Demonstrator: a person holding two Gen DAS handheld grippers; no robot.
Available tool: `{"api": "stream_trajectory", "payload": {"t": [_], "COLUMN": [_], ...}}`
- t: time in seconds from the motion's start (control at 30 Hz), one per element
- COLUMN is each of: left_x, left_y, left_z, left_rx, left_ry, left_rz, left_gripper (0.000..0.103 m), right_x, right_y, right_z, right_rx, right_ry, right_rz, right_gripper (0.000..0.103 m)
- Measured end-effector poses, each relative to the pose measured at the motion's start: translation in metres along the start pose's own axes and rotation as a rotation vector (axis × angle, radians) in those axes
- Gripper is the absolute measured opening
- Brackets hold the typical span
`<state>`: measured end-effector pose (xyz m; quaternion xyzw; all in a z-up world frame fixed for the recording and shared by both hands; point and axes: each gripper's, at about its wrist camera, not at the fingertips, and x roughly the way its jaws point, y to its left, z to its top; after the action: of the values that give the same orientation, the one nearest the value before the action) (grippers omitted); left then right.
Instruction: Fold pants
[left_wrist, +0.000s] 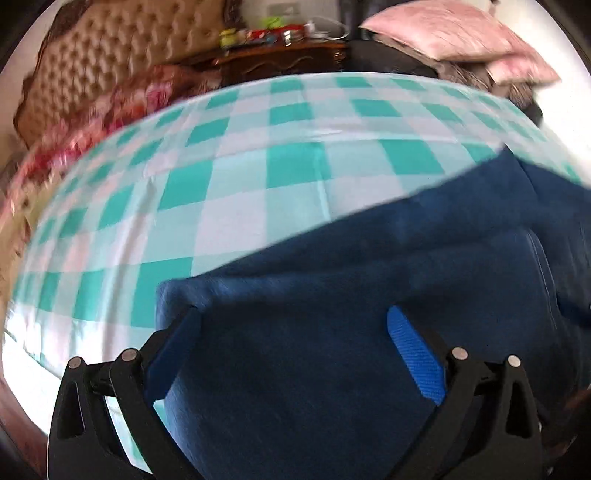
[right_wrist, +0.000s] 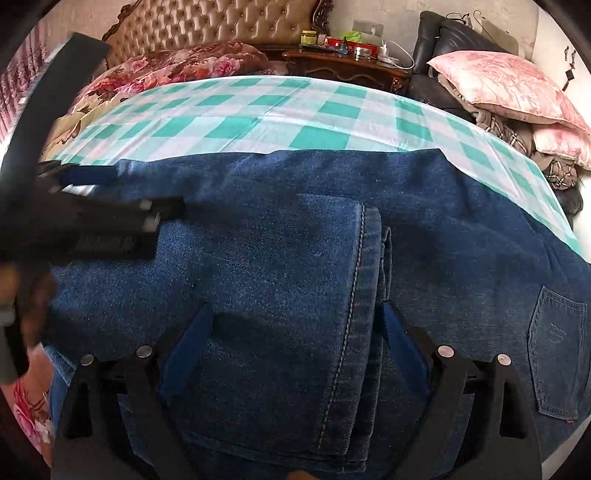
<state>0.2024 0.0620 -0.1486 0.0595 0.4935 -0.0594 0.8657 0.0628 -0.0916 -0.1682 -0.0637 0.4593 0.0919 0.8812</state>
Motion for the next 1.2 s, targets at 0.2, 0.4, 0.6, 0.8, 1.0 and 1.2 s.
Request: {"api": "stream_trajectory", "payload": {"t": [0.2, 0.4, 0.6, 0.8, 1.0, 1.2], "left_x": [0.013, -0.043, -0.054, -0.045, -0.044, -0.044], "left_y": [0.035, 0.045, 0.013, 0.001, 0.003, -0.001], "left_z": [0.024, 0.010, -0.046, -0.091, -0.095, -0.099], "left_rx": [-0.100, -0.200, -0.182, -0.220, -0.207, -0.201], "left_ry": [0.021, -0.162, -0.064, -0.067, -0.087, -0.147], "left_rz": [0.124, 0.027, -0.001, 0.073, 0.053, 0.068], "left_gripper": [0.100, 0.086, 0.097, 0.102, 0.102, 0.102], "right_x": [0.001, 0.001, 0.001, 0.000, -0.001, -0.023], "right_y": [0.000, 0.000, 0.000, 0.001, 0.000, -0.014], "right_z": [0.001, 0.000, 0.001, 0.000, 0.001, 0.020], "right_rx": [0.000, 0.001, 0.002, 0.005, 0.025, 0.110], "right_ry": [-0.002, -0.004, -0.005, -0.007, 0.002, -0.023], "right_rz": [0.001, 0.004, 0.005, 0.004, -0.007, -0.139], "right_gripper": [0.087, 0.087, 0.087, 0.087, 0.087, 0.087]}}
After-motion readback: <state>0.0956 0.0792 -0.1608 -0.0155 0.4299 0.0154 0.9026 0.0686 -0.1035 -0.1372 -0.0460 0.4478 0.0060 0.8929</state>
